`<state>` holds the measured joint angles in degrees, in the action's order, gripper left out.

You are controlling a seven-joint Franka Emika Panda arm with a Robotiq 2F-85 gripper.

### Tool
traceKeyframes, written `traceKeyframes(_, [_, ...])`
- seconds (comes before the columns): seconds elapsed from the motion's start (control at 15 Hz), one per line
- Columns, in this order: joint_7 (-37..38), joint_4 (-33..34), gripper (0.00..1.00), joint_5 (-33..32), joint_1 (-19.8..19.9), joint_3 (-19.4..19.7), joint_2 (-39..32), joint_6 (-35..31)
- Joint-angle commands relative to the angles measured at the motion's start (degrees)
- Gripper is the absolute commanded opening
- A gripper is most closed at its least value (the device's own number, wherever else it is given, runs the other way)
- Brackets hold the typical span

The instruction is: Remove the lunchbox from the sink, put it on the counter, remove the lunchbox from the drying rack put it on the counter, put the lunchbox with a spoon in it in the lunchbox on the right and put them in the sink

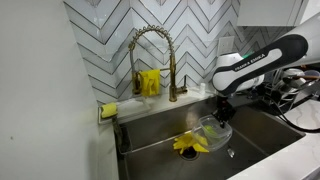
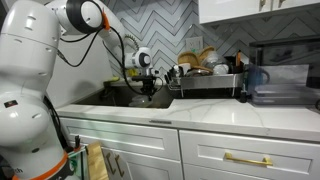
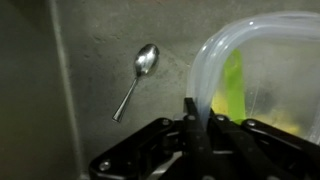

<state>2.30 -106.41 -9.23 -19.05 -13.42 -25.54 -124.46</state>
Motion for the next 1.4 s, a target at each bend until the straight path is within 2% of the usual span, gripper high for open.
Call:
traceKeyframes(0.0, [-0.1, 1.6, 0.02, -3.0, -1.6, 1.1, -4.0, -5.2])
traceKeyframes(0.2, [0.2, 2.9, 0.02, -2.6, -1.6, 1.5, -7.2, -11.7])
traceKeyframes(0.4, [-0.5, 5.2, 0.02, -1.6, -1.6, 1.7, -10.4, -13.6])
traceKeyframes(1.07, [-4.2, 12.1, 0.02, 3.0, -0.3, -0.3, -17.9, -10.8])
traceKeyframes(1.2, [-5.2, 13.2, 0.35, 4.7, 0.1, -0.9, -18.7, -10.1])
traceKeyframes(1.33, [-4.9, 14.1, 0.47, 5.5, -0.4, -0.8, -18.1, -7.5])
